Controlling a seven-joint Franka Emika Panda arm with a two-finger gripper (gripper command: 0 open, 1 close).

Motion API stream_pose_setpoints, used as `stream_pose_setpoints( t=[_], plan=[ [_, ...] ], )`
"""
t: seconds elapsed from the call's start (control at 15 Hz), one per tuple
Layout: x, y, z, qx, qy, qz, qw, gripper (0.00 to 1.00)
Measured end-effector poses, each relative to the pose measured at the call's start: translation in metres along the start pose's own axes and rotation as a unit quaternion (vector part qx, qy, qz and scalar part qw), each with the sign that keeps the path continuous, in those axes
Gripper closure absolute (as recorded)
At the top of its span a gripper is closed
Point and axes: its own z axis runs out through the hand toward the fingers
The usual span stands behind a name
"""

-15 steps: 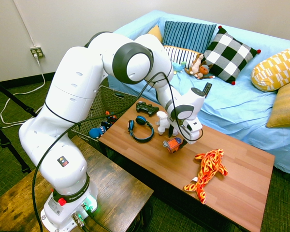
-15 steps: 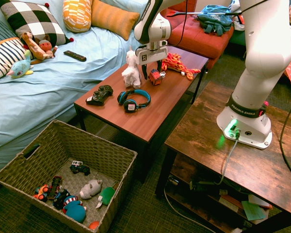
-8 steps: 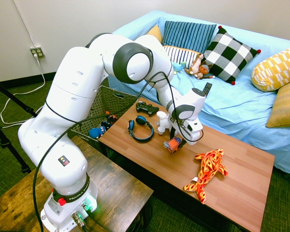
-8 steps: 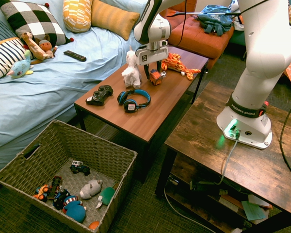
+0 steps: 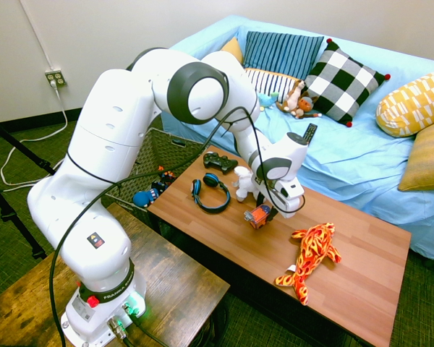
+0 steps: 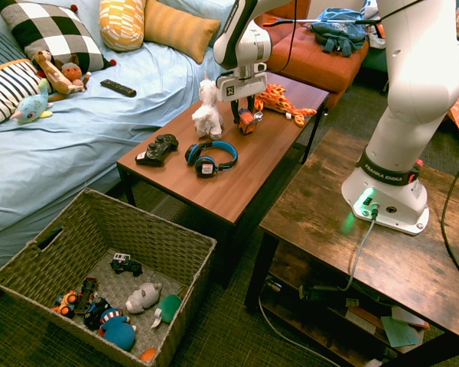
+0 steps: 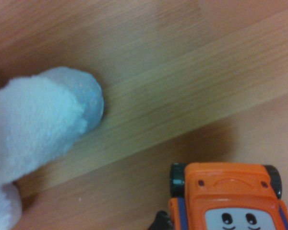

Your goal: Put the toy car in the basket

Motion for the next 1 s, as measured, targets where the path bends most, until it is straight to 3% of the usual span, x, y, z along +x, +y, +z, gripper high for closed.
stream_pose_setpoints(
  t=[0.27,0.67,0.87,1.0],
  plan=[
    [-0.054,0.028,-0.053,0.035,0.02,-0.032,0.999,1.0],
    [-0.25,-0.038,-0.154,-0.004,0.115,-0.101,0.988,1.0],
    [-0.418,-0.089,-0.192,-0.043,0.144,-0.126,0.981,1.0],
    [-0.525,-0.105,-0.185,-0.075,0.151,-0.152,0.974,1.0]
  ],
)
